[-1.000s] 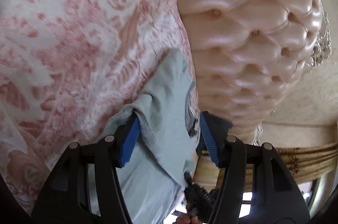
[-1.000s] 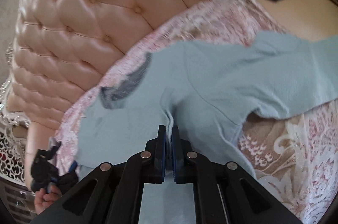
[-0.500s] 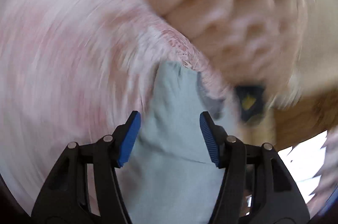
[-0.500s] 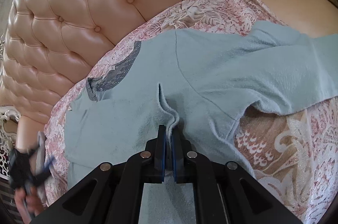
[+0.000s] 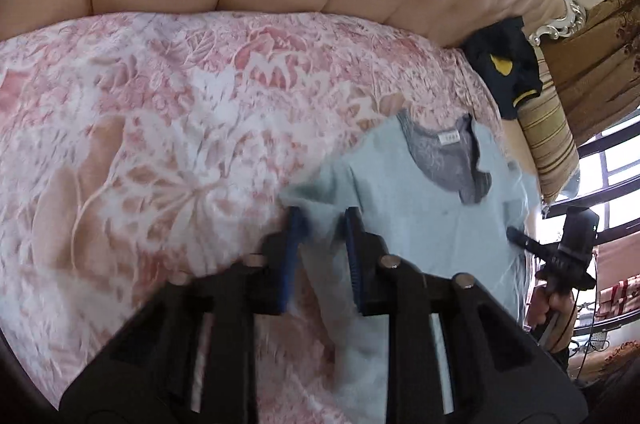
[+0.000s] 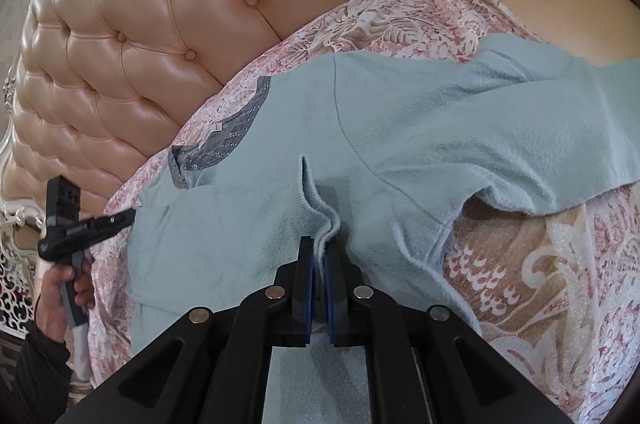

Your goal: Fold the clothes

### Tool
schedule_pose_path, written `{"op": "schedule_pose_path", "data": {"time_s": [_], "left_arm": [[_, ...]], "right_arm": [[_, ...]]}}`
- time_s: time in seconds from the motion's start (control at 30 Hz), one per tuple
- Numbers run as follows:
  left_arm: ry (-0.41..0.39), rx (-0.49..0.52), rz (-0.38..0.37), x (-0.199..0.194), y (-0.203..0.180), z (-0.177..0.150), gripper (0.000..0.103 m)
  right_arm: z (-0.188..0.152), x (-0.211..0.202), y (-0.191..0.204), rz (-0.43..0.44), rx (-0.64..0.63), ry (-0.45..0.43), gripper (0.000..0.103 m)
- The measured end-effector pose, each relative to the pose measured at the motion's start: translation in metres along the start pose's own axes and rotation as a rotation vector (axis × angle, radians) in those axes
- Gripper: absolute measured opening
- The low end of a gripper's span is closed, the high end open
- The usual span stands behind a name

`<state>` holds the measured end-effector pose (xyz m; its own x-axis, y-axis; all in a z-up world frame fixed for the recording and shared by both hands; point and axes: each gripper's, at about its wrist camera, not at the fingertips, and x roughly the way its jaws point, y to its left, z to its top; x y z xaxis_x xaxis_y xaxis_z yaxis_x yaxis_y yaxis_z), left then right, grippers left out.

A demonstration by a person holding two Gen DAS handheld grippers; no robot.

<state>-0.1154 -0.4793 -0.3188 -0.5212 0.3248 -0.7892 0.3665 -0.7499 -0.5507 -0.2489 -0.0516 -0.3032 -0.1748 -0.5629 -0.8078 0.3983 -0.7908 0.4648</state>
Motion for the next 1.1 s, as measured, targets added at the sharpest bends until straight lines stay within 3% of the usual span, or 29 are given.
{"op": "schedule_pose_path", "data": {"time_s": [0.23,0.3,0.37,0.4,0.47,0.57,0.67,0.77,0.83,1.0,1.03,1.1], "left_arm": [[-0.070,-0.079,0.056,-0.001,0.001,-0.002,0.009],[-0.113,-0.123,0.049,-0.020,0.000,-0.015,0.032],[-0.196,-0.136,0.087,-0.047,-0.005,-0.039,0.042],[-0.233,-0.106,0.127,-0.057,-0.011,-0.055,0.042],[-0.299,0.013,0.237,-0.074,-0.033,-0.094,0.043],[-0.313,0.351,0.451,-0.067,-0.078,-0.152,0.044],[-0.303,0.546,0.574,-0.043,-0.092,-0.168,0.044],[-0.294,0.706,0.686,-0.019,-0.100,-0.177,0.044],[-0.287,0.814,0.760,-0.004,-0.106,-0.183,0.044],[-0.265,1.084,0.944,0.036,-0.120,-0.198,0.043],[-0.260,1.138,0.981,0.043,-0.123,-0.201,0.038],[-0.247,1.162,1.019,0.050,-0.122,-0.201,0.018]], "right_arm": [[-0.002,-0.002,0.002,-0.016,-0.002,-0.003,0.003],[-0.003,-0.003,0.005,-0.028,-0.002,-0.009,0.003],[-0.001,-0.008,0.005,-0.037,0.013,-0.006,0.006],[0.000,-0.013,0.006,-0.048,0.016,-0.005,0.011],[0.002,-0.033,0.017,-0.094,-0.029,-0.029,0.011],[0.008,-0.075,0.050,-0.176,-0.144,-0.094,0.011],[0.027,-0.079,0.104,-0.063,-0.313,-0.068,0.015],[0.044,-0.033,0.151,0.042,-0.426,0.057,0.076],[0.055,0.006,0.180,0.098,-0.486,0.155,0.077],[0.066,0.069,0.224,0.126,-0.587,0.273,0.077],[0.066,0.078,0.230,0.115,-0.610,0.287,0.077],[0.066,0.094,0.241,0.092,-0.653,0.318,0.077]]}}
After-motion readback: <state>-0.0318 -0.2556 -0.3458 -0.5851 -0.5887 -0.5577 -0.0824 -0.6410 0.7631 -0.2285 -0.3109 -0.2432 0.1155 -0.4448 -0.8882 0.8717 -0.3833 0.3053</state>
